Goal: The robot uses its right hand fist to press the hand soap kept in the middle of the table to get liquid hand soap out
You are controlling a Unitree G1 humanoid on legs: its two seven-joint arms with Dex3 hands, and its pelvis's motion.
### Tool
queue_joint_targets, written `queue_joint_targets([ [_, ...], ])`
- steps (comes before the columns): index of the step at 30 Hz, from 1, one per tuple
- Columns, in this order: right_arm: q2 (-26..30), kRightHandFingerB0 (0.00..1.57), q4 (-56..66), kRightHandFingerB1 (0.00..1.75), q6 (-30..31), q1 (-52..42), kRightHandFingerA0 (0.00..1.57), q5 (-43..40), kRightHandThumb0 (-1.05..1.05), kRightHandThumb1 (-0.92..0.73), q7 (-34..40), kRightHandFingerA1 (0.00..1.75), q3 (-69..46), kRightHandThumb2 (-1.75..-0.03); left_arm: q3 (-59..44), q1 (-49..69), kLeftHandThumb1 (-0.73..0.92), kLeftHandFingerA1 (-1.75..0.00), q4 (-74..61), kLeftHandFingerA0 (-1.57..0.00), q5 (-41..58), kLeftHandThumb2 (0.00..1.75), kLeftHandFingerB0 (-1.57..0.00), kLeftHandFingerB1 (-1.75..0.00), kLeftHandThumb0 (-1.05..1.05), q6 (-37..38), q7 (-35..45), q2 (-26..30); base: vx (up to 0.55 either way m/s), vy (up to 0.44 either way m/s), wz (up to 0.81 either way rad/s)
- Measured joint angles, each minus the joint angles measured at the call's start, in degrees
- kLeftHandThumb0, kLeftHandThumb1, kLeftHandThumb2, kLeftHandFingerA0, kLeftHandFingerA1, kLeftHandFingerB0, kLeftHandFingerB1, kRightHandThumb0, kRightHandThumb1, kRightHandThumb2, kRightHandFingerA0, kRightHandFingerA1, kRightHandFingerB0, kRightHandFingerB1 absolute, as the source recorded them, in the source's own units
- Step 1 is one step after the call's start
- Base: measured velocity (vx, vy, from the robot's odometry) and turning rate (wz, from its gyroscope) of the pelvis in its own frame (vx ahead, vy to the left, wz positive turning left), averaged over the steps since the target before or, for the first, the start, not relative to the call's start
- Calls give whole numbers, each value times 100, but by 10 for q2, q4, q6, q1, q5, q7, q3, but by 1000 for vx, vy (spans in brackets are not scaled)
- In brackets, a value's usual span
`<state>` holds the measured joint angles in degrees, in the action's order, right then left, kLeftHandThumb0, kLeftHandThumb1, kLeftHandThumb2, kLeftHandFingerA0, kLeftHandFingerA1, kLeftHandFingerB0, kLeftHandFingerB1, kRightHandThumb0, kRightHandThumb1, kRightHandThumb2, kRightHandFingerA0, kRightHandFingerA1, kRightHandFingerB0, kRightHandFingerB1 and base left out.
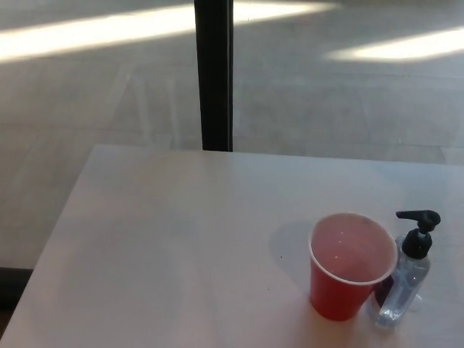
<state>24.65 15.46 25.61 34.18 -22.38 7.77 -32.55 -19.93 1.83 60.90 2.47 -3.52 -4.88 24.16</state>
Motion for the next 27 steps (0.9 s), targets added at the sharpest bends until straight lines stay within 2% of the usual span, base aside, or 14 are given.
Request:
queue_joint_targets([
  [1, 0, 82, 1, 102, 4, 2, 122, -7, -36, -58, -7, 137, 9, -108, 0, 0, 37, -87, 1, -71, 0, 91, -51, -75, -23, 0, 0, 0, 0, 0, 0],
  [2, 0, 82, 2, 102, 9, 2, 122, -15, -36, -58, -17, 137, 22, -108, 0, 0, 37, -87, 2, -71, 1, 91, -51, -75, -23, 0, 0, 0, 0, 0, 0],
  [3, 0, 77, 2, 122, 13, 2, 103, -21, -27, -62, -26, 175, 33, -95, 0, 0, 37, -87, 3, -71, 1, 90, -53, -77, -22, 0, -1, -1, 0, 0, 0],
  [4, 0, 77, 2, 122, 17, 2, 103, -27, -27, -62, -35, 175, 42, -95, 0, -1, 37, -87, 4, -71, 1, 90, -53, -77, -22, 0, -1, -1, 0, 0, 0],
  [5, 0, 80, 3, 126, 21, 2, 105, -32, -25, -61, -43, 175, 52, -109, 0, -1, 37, -87, 5, -72, 2, 91, -51, -75, -21, 0, -1, -1, 0, 0, 0],
  [6, -2, 80, 6, 126, 27, 0, 105, -41, -25, -61, -52, 175, 64, -109, 0, -3, 37, -87, 7, -72, 2, 91, -51, -75, -21, 0, -1, -2, 0, 0, 0],
  [7, -3, 67, 8, 164, 31, -2, 106, -46, -26, -60, -58, 175, 72, -114, 0, -4, 36, -88, 8, -72, 2, 93, -54, -77, -23, 0, -2, -2, 0, 0, 0],
  [10, -19, 67, 16, 165, 48, -27, 103, -70, -26, -58, -87, 175, 107, -116, 0, -4, 36, -87, 8, -71, 3, 91, -53, -77, -23, 0, -3, -3, 0, 0, 0],
  [11, -23, 65, 16, 171, 54, -34, 102, -75, -26, -58, -93, 175, 113, -116, 0, -4, 36, -85, 8, -68, 4, 92, -54, -77, -23, 0, -3, -3, 0, 0, 0],
  [17, -42, 65, 15, 168, 71, -72, 103, -96, -27, -58, -122, 175, 141, -117, 0, -1, 36, -89, 9, -73, 8, 91, -54, -77, -22, 0, -4, -3, 0, 0, 0],
  [23, -47, 66, 16, 170, 73, -120, 101, -97, -27, -58, -152, 175, 175, -113, 1, 1, 37, -87, 10, -70, 10, 92, -51, -76, -21, 0, -5, -3, 0, 0, 0],
  [24, -47, 69, 17, 167, 73, -126, 103, -96, -29, -57, -157, 175, 181, -111, 1, 1, 37, -87, 10, -70, 10, 93, -53, -77, -21, 0, -5, -3, 0, 0, 0],
  [25, -47, 77, 17, 153, 73, -132, 101, -96, -30, -59, -161, 175, 186, -111, 1, 1, 38, -86, 9, -69, 11, 91, -52, -76, -19, 0, -5, -3, 0, 0, 0],
  [27, -47, 78, 17, 154, 71, -143, 102, -95, -31, -59, -170, 175, 194, -112, 0, 2, 39, -87, 5, -71, 11, 90, -52, -76, -20, 0, -6, -4, 0, 0, 0],
])
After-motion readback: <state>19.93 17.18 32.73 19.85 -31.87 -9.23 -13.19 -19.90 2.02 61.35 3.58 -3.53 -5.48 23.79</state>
